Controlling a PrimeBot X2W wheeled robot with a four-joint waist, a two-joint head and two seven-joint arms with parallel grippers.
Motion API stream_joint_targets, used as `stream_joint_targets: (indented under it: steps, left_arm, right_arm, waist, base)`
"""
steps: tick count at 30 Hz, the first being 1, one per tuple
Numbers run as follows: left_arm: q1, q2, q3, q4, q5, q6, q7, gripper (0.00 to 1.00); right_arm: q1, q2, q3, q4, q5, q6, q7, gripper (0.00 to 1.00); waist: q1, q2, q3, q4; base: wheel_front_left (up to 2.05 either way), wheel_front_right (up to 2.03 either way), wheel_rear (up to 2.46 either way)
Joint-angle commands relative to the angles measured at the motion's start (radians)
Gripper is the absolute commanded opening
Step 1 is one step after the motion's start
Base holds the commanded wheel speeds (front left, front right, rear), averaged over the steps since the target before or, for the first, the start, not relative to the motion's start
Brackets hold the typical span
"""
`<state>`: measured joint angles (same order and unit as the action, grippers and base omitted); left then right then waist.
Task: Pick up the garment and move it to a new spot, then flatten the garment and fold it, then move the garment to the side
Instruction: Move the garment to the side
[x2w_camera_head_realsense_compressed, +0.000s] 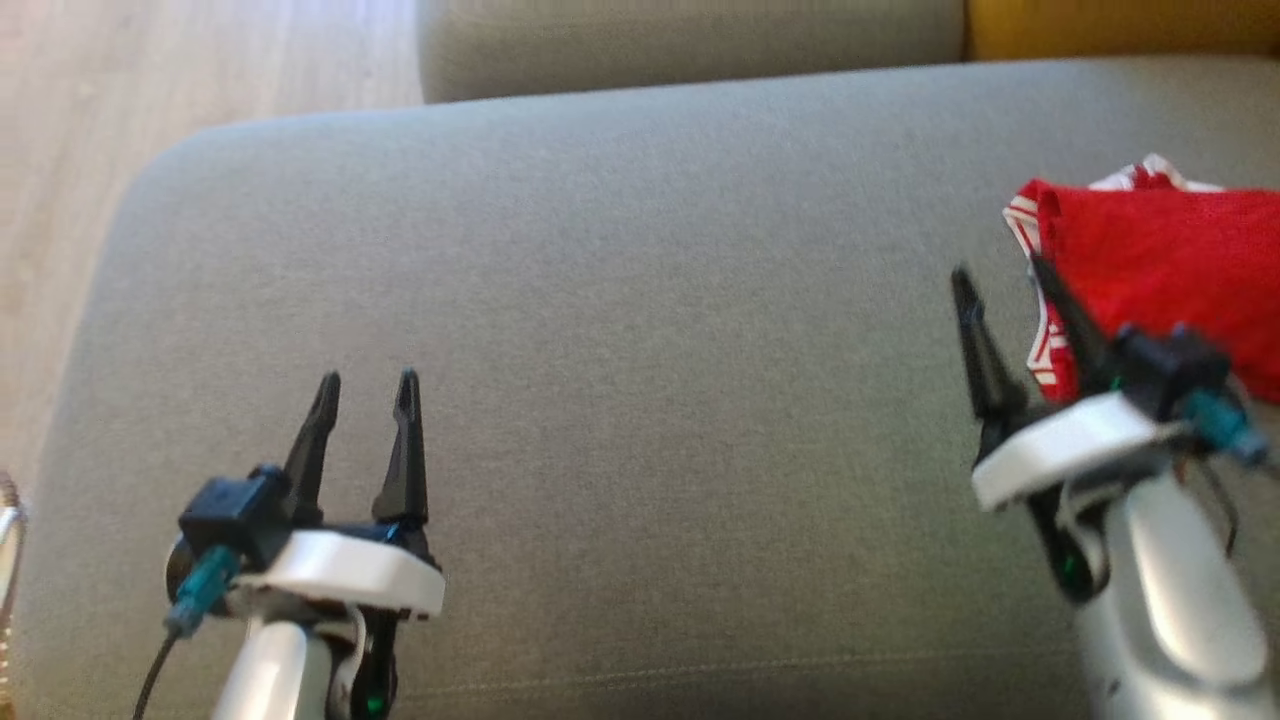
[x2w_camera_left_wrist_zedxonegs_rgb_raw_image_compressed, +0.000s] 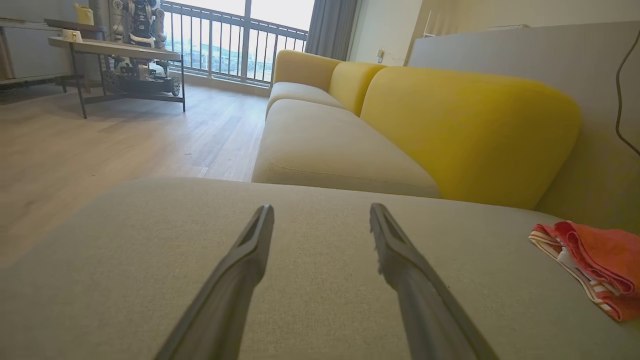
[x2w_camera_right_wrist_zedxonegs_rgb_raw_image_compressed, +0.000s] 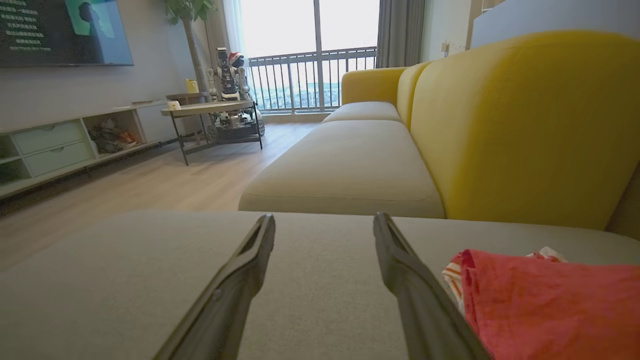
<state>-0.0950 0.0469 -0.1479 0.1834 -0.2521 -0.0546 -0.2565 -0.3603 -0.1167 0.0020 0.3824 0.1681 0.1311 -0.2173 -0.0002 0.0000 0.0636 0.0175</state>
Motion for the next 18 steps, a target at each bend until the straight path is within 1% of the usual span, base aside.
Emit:
stream_joint_targets:
  steps: [1, 3, 7, 10, 12, 18]
  left_arm:
    - [-0.009, 0.004, 0.031, -0.040, -0.010, 0.001, -0.005, 1.00]
    - [0.011, 0.004, 0.030, -0.048, -0.015, 0.010, -0.005, 1.00]
    - [0.056, 0.004, 0.027, -0.057, -0.024, 0.025, -0.005, 1.00]
    - [0.069, 0.004, 0.031, -0.064, -0.024, 0.032, -0.005, 1.00]
    - [0.084, 0.004, 0.042, -0.072, -0.029, 0.046, -0.005, 1.00]
    - [0.093, 0.003, 0.051, -0.073, -0.022, 0.068, -0.005, 1.00]
  right_arm:
    - [0.031, 0.029, 0.003, -0.059, -0.023, 0.000, -0.014, 1.00]
    - [0.085, 0.045, -0.003, -0.084, -0.057, 0.000, -0.019, 1.00]
    - [0.178, 0.064, -0.008, -0.108, -0.086, 0.000, -0.026, 1.00]
    - [0.202, 0.065, -0.002, -0.113, -0.075, 0.000, -0.030, 1.00]
    - [0.227, 0.066, 0.016, -0.125, -0.050, 0.000, -0.036, 1.00]
    - [0.243, 0.066, 0.028, -0.154, -0.023, 0.000, -0.042, 1.00]
  waist:
    - [0.0002, 0.0000, -0.030, 0.023]
    - [0.0002, 0.0000, -0.039, 0.025]
    - [0.0002, 0.0000, -0.055, 0.026]
    - [0.0002, 0.0000, -0.060, 0.026]
    - [0.0002, 0.0000, -0.064, 0.026]
    - [0.0002, 0.0000, -0.065, 0.022]
  base:
    - [0.00, 0.00, 0.00]
    - [0.00, 0.00, 0.00]
    - [0.00, 0.00, 0.00]
    - [0.00, 0.00, 0.00]
    - [0.00, 0.00, 0.00]
    - [0.00, 0.00, 0.00]
